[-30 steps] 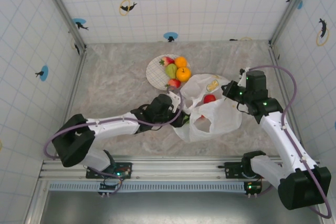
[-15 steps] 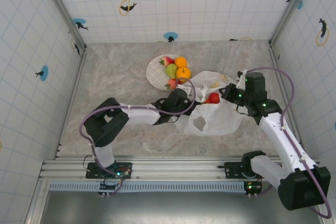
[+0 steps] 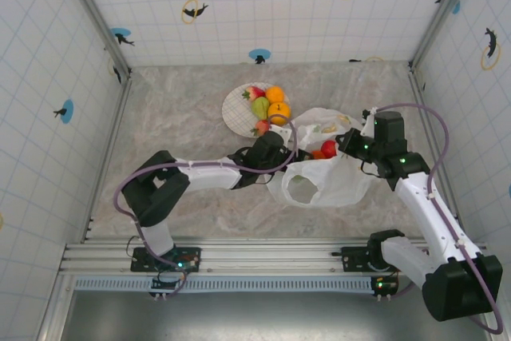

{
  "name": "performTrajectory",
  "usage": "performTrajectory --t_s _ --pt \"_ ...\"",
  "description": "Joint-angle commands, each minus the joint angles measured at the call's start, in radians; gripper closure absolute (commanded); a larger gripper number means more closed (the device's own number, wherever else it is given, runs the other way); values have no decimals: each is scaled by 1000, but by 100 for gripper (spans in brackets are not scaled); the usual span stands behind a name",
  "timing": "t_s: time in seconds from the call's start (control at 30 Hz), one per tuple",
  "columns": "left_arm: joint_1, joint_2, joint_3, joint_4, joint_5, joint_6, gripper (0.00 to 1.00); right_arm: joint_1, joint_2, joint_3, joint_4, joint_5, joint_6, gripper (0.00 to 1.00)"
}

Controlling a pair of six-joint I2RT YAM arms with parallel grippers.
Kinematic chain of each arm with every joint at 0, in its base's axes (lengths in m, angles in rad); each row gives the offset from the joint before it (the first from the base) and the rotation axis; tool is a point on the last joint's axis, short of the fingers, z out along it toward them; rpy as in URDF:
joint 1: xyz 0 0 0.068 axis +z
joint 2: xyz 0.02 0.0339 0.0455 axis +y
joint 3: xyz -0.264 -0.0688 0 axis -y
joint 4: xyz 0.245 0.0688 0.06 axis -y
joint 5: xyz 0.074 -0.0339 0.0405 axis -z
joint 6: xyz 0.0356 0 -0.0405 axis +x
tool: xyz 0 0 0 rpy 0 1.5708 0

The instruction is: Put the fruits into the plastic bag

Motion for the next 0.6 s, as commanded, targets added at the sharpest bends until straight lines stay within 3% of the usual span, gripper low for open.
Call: performTrajectory --t_s 0.0,0.33,0.57 --pt "18 -78 -37 -32 22 57 16 -11 -12 -7 -11 8 -21 100" --pt "35 -360 -196 -339 22 224 18 -47 -4 -2 -25 10 -42 100" --pt "75 -513 -320 -426 -74 142 17 -48 14 -13 10 0 -26 100"
